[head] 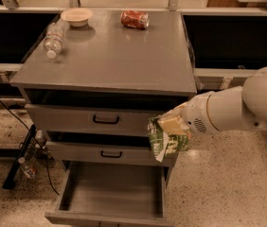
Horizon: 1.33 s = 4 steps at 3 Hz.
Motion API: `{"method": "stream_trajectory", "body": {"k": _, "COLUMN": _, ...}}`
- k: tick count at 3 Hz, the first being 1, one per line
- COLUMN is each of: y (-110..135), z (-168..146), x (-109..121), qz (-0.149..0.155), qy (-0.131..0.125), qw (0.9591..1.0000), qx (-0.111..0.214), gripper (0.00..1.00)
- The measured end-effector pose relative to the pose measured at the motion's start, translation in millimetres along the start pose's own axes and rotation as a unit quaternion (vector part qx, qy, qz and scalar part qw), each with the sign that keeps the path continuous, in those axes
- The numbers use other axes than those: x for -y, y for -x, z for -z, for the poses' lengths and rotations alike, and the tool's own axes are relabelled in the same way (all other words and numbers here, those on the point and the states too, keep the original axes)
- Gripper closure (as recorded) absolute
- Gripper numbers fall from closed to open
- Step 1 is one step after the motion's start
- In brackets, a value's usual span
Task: Place green jalapeno chip bag into bottom drawer
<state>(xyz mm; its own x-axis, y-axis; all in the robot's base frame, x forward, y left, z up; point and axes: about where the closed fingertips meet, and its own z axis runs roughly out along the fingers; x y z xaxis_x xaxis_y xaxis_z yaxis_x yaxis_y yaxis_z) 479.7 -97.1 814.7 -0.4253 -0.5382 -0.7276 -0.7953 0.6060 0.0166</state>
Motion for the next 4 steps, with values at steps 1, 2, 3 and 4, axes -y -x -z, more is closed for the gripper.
{"method": "stream_trajectory", "body": {"k": 1, "y": -0.2, "z": -0.3, "x": -0.1, "qz": 0.0, "qy": 0.0, "qw": 1.0, "qx": 0.0, "gripper": 1.0}}
{"method": "stream_trajectory", "body": {"k": 2, "y": -17.9, "z": -27.0, "x": -9.3, "qz": -0.017, "qy": 0.021, "qw": 0.9996, "qx": -0.007, "gripper": 1.0}}
{"method": "stream_trajectory", "body": {"k": 3, "y": -35.6, "z": -54.6, "x": -16.1, "qz": -0.033, "qy": 0.043, "qw": 0.9984, "qx": -0.017, "gripper": 1.0}}
{"method": "stream_trajectory", "body": {"k": 4, "y": -48.8, "z": -75.0, "x": -22.3, "qz": -0.043, "qy": 0.061, "qw": 0.9969, "qx": -0.026, "gripper": 1.0}}
